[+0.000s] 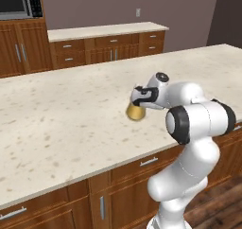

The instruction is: Place the pitcher and cup on the dining counter for serving.

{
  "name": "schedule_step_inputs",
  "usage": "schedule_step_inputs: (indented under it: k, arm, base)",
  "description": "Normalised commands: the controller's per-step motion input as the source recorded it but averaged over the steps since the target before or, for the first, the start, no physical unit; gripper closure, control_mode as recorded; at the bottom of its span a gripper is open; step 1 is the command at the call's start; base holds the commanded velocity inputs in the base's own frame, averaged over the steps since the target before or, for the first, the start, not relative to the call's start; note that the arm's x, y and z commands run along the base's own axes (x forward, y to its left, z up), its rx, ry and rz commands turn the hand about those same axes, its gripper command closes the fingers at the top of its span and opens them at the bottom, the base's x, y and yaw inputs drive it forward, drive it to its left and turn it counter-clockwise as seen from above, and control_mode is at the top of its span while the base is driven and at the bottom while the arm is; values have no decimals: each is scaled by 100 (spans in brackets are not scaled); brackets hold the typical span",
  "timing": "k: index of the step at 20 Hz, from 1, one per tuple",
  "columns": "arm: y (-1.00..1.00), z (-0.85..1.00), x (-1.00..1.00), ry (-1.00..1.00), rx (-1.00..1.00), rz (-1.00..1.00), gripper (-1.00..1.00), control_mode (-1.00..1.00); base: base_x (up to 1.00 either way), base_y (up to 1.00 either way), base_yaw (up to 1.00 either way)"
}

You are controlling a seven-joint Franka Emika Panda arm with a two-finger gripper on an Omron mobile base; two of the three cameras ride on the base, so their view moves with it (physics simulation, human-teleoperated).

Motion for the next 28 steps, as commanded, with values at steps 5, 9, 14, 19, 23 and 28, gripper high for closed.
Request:
schedule_step_inputs:
  k: [5,9,14,19,23,28]
  arm:
    - [21,-35,14,0,0,-2,-100,-100]
    - [7,6,-4,0,0,0,-100,-100]
    - [10,76,-47,-2,0,0,-100,-100]
    - [7,100,-78,-1,0,0,-100,-100]
    - [0,90,-98,3,0,0,-100,-100]
    - [0,56,-100,1,0,0,-100,-100]
  base:
    - [0,0,0]
    - [0,0,0]
    - [0,0,0]
    - [0,0,0]
    - [0,0,0]
    - [0,0,0]
